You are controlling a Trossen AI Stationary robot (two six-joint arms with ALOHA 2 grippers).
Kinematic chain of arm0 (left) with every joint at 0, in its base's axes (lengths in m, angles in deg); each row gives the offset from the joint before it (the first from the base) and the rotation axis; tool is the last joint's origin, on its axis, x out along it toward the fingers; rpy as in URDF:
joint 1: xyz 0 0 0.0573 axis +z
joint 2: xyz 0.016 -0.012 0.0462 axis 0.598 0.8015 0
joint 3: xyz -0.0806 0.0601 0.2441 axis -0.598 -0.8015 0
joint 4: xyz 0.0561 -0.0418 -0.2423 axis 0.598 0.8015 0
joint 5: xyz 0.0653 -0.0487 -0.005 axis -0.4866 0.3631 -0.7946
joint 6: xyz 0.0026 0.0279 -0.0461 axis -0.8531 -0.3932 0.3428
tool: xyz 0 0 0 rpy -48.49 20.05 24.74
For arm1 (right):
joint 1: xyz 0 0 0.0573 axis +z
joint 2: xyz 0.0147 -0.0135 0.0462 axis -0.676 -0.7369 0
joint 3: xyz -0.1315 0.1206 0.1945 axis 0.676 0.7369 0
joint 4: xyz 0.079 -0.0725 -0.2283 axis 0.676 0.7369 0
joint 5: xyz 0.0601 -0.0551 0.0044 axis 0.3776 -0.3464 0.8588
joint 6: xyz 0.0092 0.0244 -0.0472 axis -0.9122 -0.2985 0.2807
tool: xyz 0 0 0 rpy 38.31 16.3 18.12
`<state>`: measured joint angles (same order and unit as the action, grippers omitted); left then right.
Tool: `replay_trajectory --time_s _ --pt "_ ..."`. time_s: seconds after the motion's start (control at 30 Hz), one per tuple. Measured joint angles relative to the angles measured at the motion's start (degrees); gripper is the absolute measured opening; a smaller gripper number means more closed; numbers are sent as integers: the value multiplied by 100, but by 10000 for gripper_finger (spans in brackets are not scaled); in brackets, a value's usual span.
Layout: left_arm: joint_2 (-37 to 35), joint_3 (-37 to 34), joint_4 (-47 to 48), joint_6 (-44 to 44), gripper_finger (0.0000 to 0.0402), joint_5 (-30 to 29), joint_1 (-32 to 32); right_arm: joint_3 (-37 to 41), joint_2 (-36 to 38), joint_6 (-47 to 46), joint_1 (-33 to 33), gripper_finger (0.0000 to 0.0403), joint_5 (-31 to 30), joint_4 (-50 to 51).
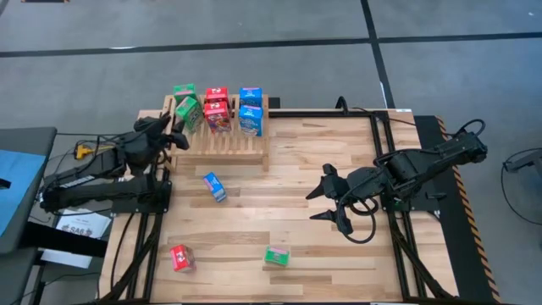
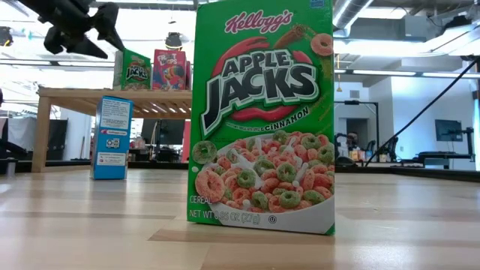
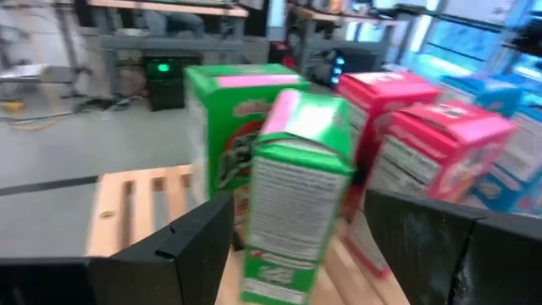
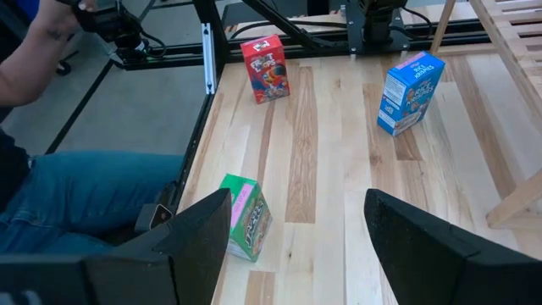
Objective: Stack cereal on shelf
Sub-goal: Put the right green cereal box on the shelf aligned with the other green cereal box
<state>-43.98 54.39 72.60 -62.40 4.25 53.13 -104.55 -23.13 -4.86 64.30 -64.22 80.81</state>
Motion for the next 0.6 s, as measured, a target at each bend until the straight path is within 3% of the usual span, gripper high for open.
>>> replay_trajectory --time_s 0.23,0.6 --pt "305 2 36 86 254 -32 0 0 -1 2 -1 297 0 0" --pt "725 2 144 175 254 -788 0 0 -1 7 154 297 0 0"
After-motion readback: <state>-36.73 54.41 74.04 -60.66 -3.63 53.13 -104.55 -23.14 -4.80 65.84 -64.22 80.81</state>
